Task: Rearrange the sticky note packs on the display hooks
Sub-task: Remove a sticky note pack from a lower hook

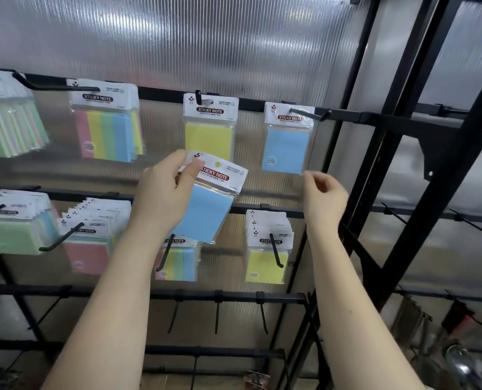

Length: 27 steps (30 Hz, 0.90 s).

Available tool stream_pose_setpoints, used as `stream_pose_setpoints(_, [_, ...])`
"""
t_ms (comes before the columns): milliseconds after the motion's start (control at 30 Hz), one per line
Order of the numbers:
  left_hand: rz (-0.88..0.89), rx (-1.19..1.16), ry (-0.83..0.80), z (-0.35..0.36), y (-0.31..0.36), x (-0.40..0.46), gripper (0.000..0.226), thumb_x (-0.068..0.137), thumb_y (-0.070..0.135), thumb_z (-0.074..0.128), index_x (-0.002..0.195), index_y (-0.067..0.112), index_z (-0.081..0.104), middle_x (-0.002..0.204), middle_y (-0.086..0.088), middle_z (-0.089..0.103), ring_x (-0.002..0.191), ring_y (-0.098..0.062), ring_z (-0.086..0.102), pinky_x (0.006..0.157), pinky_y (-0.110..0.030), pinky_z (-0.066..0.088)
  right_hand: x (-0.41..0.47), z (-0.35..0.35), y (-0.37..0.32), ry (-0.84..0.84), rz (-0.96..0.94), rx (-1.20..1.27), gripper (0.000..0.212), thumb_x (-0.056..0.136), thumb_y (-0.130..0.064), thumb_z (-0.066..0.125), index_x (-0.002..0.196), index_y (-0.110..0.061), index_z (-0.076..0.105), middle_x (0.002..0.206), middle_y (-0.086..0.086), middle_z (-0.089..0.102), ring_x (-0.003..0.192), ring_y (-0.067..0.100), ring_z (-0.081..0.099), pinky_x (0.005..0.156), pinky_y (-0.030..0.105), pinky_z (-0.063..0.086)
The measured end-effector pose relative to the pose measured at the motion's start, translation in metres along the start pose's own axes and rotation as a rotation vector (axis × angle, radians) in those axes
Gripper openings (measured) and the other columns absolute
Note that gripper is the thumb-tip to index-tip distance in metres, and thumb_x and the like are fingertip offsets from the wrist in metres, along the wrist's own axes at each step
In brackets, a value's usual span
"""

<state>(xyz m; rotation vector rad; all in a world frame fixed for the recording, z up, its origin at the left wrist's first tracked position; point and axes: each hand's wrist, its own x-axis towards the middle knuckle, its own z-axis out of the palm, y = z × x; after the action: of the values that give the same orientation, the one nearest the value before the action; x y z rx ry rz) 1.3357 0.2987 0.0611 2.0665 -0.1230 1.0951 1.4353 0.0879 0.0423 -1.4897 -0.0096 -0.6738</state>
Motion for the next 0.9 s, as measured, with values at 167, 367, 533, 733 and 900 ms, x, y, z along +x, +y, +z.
stream_pose_setpoints(167, [0.000, -0.128, 0.033, 0.006, 0.016, -0.001, 0.036, 0.094, 0.040, 0.043, 0.084, 0.010, 0.060, 0.068, -0.005, 0.062, 0.062, -0.020, 0.049, 0.058, -0.038, 0.040, -0.017, -0.030, 0.028, -0.284, 0.114, -0.362, 0.008, 0.085, -0.017, 0.065, 0.081, -0.021, 0.071, 0.076, -0.013, 0.067, 0.072, 0.002, 0.060, 0.054, 0.009, 0.038])
stream_pose_setpoints(367, [0.039, -0.249, 0.042, 0.019, 0.050, 0.010, 0.032, 0.097, 0.031, 0.045, 0.067, 0.020, 0.048, 0.060, 0.012, 0.057, 0.054, -0.005, 0.044, 0.052, -0.023, 0.036, -0.034, -0.044, 0.048, -0.429, 0.149, -0.541, 0.016, 0.088, -0.024, 0.064, 0.101, -0.019, 0.072, 0.087, -0.012, 0.066, 0.071, -0.006, 0.055, 0.051, 0.004, 0.036])
stream_pose_setpoints(533, [0.099, -0.392, -0.036, 0.031, 0.080, 0.028, 0.035, 0.098, 0.027, 0.046, 0.075, 0.000, 0.054, 0.071, -0.023, 0.059, 0.065, -0.015, 0.047, 0.056, -0.036, 0.038, -0.037, -0.050, 0.053, -0.433, 0.140, -0.599, 0.022, 0.088, -0.026, 0.063, 0.107, -0.017, 0.071, 0.089, -0.011, 0.065, 0.070, -0.008, 0.053, 0.054, 0.001, 0.034])
stream_pose_setpoints(733, [0.126, -0.427, -0.078, 0.047, 0.102, 0.045, 0.040, 0.094, 0.030, 0.054, 0.079, -0.007, 0.056, 0.080, -0.033, 0.059, 0.066, -0.016, 0.045, 0.057, -0.040, 0.036, -0.042, -0.056, 0.053, -0.452, 0.152, -0.612, 0.023, 0.088, -0.023, 0.063, 0.108, -0.015, 0.070, 0.101, -0.003, 0.070, 0.086, 0.006, 0.058, 0.077, 0.018, 0.039])
stream_pose_setpoints(900, [0.104, -0.435, -0.071, 0.057, 0.106, 0.050, 0.029, 0.092, 0.030, 0.059, 0.083, 0.003, 0.062, 0.083, -0.024, 0.066, 0.069, -0.033, 0.058, 0.060, -0.042, 0.044, -0.043, -0.061, 0.050, -0.463, 0.154, -0.591, 0.019, 0.087, -0.022, 0.063, 0.103, -0.017, 0.072, 0.092, -0.007, 0.068, 0.084, 0.004, 0.059, 0.072, 0.018, 0.041])
